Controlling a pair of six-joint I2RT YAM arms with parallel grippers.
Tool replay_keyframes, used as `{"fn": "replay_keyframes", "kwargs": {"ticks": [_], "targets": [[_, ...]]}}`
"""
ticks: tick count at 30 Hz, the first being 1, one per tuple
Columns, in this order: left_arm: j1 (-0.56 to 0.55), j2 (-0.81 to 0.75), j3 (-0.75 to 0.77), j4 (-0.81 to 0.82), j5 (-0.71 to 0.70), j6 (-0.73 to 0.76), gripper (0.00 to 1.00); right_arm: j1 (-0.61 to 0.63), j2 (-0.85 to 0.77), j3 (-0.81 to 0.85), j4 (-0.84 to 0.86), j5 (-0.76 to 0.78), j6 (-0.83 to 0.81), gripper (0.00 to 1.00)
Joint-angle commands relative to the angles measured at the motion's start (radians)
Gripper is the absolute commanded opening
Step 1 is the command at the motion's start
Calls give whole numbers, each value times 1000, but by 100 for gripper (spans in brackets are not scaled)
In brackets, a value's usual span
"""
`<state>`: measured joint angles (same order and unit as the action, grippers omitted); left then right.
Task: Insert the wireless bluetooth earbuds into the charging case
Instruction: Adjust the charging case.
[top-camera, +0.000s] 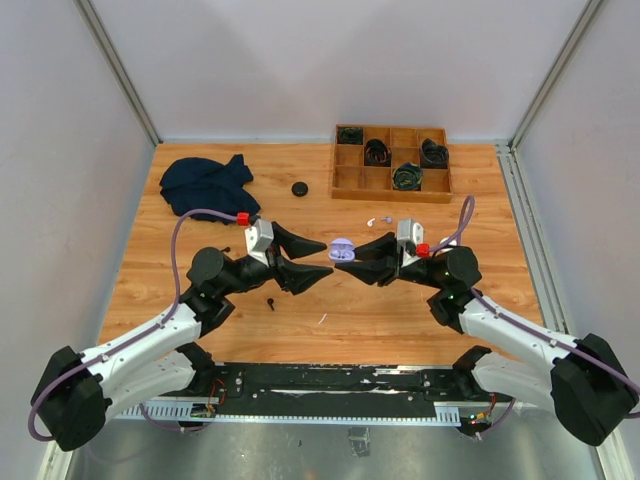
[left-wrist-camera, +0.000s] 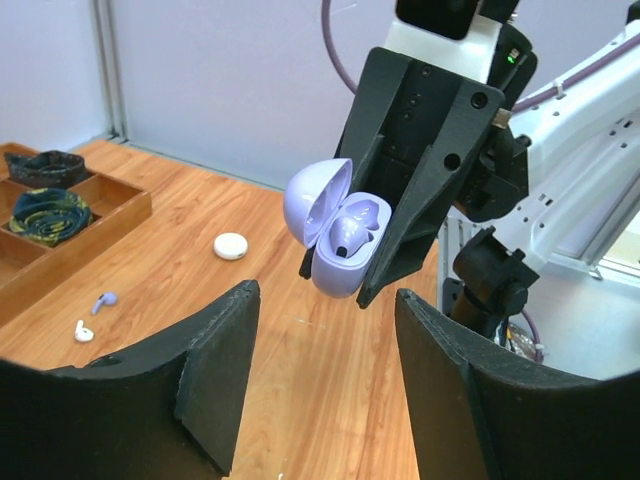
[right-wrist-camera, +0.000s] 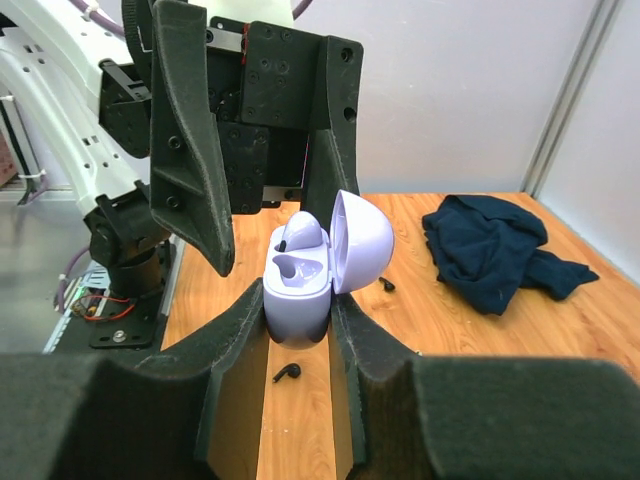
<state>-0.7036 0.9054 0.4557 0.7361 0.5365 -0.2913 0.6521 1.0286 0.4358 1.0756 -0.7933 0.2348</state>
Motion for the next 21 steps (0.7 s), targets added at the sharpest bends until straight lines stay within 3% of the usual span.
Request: {"fn": "replay_keyframes", "kwargs": {"ticks": [1,21], "targets": [[6,6,-14,93,43,-18,60,20,19,35,84,-64,55,2],[6,93,-22,231,85,-167,43,22,45,35,150,-90,92,2]]}}
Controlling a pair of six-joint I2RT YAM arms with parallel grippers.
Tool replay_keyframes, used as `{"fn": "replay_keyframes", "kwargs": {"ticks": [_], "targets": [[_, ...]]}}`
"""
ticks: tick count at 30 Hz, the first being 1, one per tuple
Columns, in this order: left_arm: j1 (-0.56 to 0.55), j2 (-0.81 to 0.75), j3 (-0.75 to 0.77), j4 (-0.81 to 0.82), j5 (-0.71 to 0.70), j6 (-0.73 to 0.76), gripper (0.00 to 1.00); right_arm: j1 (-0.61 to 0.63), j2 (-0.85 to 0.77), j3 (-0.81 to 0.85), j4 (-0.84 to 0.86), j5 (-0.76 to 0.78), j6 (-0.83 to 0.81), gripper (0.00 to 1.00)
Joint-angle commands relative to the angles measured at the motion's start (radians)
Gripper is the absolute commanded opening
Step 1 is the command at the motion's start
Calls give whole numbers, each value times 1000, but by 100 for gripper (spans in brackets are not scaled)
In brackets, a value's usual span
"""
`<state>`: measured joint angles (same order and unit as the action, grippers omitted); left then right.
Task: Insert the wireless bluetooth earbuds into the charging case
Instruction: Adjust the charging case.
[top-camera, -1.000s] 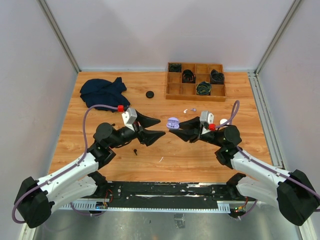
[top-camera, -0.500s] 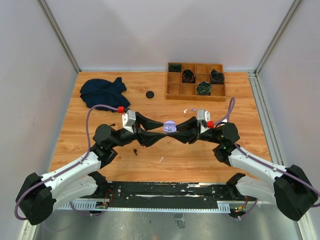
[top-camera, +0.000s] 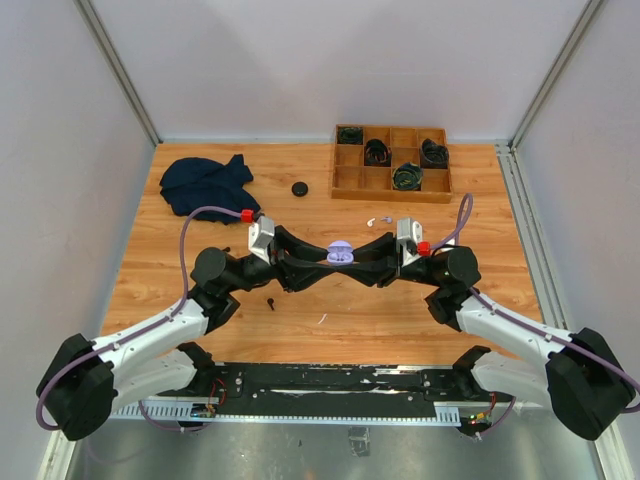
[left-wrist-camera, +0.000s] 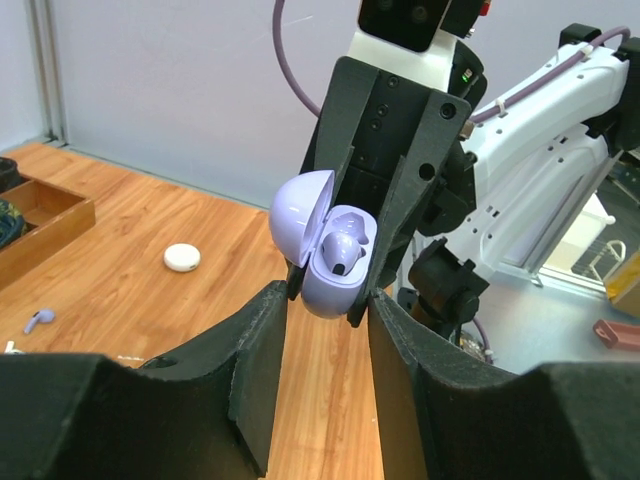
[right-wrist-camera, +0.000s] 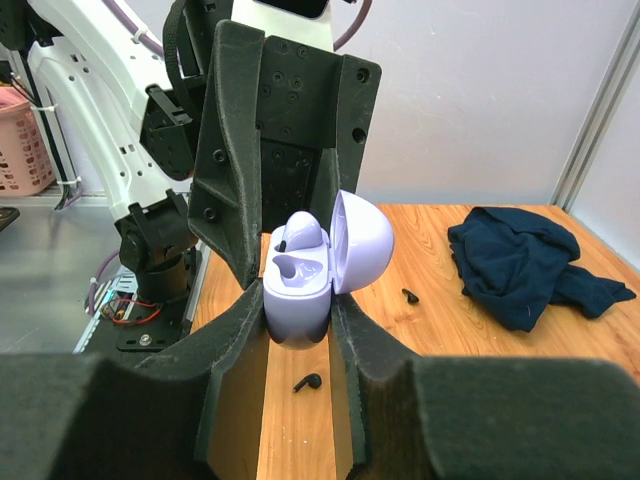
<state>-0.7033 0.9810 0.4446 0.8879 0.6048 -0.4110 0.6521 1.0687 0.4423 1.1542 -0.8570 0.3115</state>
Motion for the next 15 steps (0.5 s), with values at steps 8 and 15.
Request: {"fn": "replay_keyframes", "kwargs": {"ticks": [8,15], "targets": [[5,35,-14,119,42,-86,30,22,16,22,81,-44,13,2],[5,21,-21,112,41,-80,16,23,19,22,70,-71,17,11]]}}
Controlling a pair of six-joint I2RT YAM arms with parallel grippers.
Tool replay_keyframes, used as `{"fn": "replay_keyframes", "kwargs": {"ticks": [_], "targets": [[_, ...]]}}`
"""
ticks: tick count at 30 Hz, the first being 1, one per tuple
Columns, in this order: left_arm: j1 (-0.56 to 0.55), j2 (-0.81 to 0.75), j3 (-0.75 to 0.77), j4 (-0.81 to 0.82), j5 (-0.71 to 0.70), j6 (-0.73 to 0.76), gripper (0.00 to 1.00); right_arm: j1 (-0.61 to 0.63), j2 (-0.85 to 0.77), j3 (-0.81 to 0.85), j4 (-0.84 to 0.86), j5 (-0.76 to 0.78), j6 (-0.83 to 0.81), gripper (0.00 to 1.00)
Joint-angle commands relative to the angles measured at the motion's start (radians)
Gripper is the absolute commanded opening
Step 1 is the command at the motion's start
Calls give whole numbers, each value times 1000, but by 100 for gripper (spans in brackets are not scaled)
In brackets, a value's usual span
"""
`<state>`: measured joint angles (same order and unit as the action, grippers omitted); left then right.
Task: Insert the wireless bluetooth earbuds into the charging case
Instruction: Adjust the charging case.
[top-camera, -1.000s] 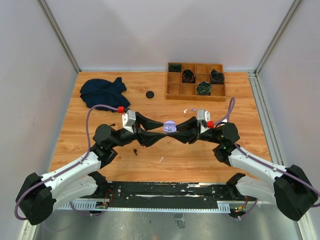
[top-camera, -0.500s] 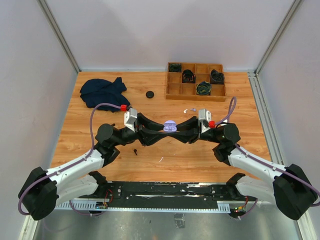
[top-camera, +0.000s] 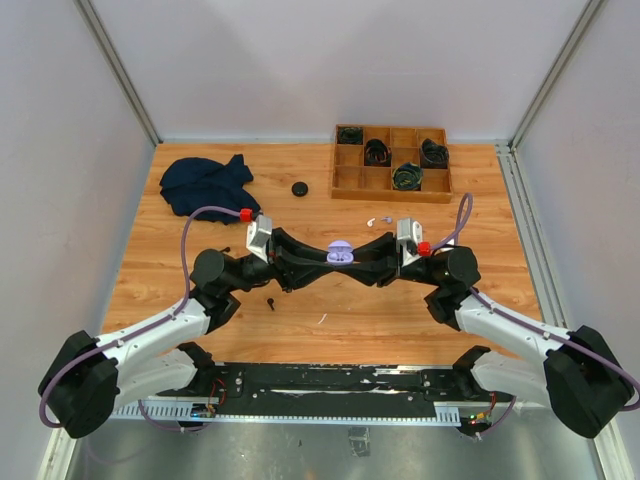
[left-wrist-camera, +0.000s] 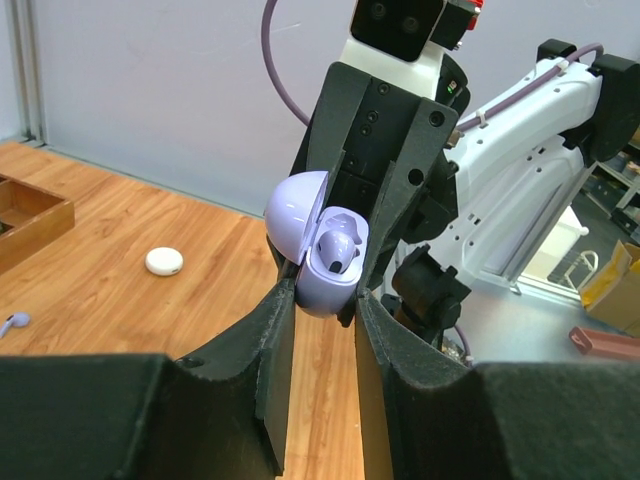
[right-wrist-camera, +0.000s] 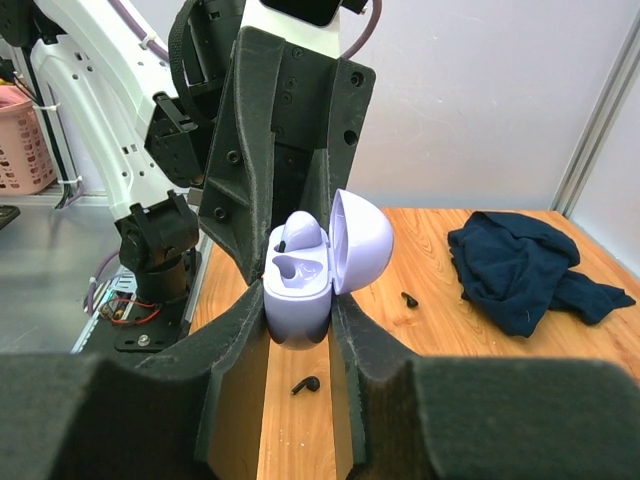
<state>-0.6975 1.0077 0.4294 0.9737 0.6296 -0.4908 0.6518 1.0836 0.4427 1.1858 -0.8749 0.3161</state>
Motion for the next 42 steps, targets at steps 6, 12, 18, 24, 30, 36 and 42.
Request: {"fn": "replay_keyframes", "kwargs": {"ticks": [6,12,18,24,30,36,42], "targets": [[0,-21,-13,11,6,11,7,22,-7,38,-20,-66,14,18],[0,-44,-23,-10,-17,27,2,22,-22,47,-70,-64,-4,24],[0,-58,-30,-13,-28,30,0,20,-35,49,-102,-68,-14,28],[0,-60,-33,-14,-37,31,0,20,-47,52,-133,-73,-14,30],[0,-66,-41,-12,-45,36,0,16,-60,58,-165,-67,-10,29],[1,-88,-55,-22,-56,54,0,8,-62,59,-164,-68,17,24],[3,-121,-62,-55,-74,75,0,3,-67,57,-162,-69,27,25]]}}
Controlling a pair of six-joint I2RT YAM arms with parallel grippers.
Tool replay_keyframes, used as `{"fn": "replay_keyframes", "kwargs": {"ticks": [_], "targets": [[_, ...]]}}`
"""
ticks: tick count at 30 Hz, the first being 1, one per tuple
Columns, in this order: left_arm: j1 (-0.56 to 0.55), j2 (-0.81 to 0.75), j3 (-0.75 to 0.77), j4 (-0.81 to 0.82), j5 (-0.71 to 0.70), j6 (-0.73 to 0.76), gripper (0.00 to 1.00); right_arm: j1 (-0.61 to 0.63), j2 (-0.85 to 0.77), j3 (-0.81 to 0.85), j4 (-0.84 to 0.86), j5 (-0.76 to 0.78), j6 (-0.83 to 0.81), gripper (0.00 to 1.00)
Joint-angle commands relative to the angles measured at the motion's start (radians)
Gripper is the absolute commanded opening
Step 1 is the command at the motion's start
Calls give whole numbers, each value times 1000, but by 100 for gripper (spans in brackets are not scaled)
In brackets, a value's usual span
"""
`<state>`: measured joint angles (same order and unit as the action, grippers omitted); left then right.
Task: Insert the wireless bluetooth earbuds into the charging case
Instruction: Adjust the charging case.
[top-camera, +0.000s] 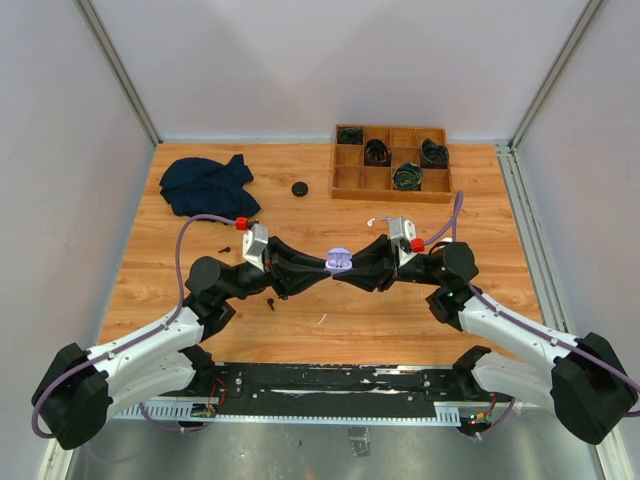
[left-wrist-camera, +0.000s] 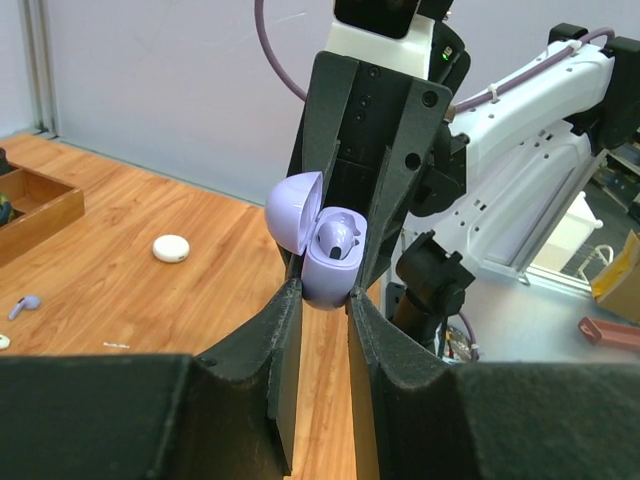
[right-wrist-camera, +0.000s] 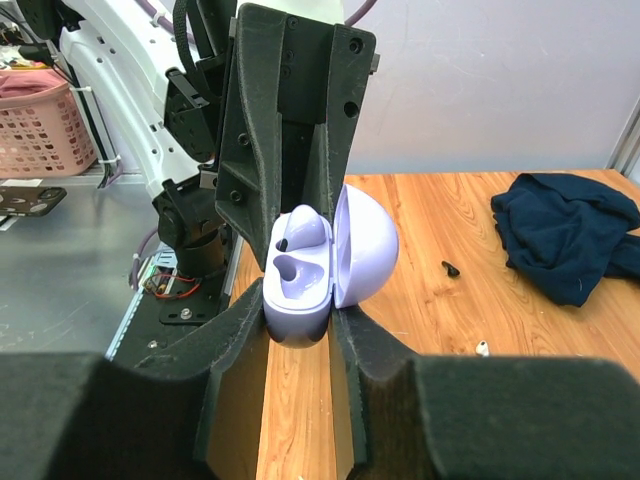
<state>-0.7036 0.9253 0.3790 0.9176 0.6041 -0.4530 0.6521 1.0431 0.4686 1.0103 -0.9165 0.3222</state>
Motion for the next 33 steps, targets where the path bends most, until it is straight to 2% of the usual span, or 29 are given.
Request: {"fn": "replay_keyframes", "kwargs": {"ticks": [1,6,11,20,28,33], "targets": [[9,-41,-12,-4,-50,38,0,2,-27,31,14,-29,21,25],[9,-39,-9,0,-49,29,1,2,-18,42,18,-44,34,19],[9,-25,4,3,-36,11,20,2,10,45,76,-62,71,14],[9,14,19,45,-7,-28,39,5,46,43,148,-85,100,13],[9,42,29,94,3,-64,41,18,70,47,162,-101,94,13],[9,52,31,114,11,-87,32,23,83,49,156,-102,81,13]]}}
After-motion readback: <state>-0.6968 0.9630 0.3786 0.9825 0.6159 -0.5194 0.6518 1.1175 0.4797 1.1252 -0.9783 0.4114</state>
